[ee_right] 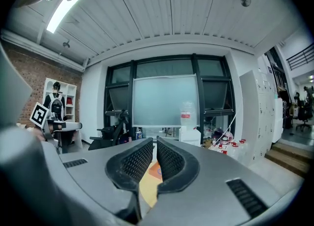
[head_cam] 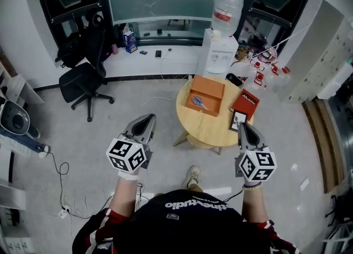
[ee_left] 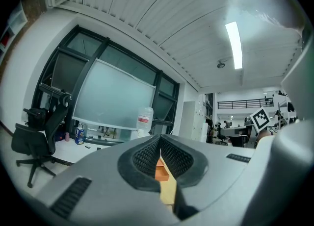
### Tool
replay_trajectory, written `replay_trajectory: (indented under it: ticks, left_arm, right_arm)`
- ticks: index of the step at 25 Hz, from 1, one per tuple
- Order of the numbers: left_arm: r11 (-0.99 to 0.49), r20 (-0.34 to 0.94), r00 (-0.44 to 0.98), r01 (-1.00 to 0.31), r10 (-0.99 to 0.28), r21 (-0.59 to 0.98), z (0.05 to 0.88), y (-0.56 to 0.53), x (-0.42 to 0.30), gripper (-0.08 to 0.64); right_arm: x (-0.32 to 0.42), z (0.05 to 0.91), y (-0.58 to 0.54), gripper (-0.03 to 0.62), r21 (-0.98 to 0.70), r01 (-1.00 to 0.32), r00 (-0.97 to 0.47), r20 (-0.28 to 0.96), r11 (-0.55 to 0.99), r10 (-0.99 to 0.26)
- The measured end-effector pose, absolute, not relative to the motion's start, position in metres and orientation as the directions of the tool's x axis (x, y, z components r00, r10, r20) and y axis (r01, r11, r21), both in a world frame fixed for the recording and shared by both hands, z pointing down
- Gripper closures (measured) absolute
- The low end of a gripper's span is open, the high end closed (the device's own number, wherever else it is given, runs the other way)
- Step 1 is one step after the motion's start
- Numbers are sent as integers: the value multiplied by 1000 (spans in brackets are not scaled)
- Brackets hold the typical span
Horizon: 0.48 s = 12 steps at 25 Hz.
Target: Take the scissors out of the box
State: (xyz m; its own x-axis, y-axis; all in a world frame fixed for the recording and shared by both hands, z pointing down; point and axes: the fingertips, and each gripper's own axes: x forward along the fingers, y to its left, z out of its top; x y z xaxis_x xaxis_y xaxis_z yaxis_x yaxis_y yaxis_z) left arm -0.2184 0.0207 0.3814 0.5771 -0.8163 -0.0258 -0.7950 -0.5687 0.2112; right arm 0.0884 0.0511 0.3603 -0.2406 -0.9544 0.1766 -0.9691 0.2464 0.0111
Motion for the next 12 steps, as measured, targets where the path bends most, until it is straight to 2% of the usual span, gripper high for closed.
replay_trajectory:
  ticks: [12]
  left_arm:
    - [-558,-10,568,-806,-823,197,374,-16,-206,541]
  right_arm:
    - [93,358,6,555,-7,-956,-291,184,294,-939]
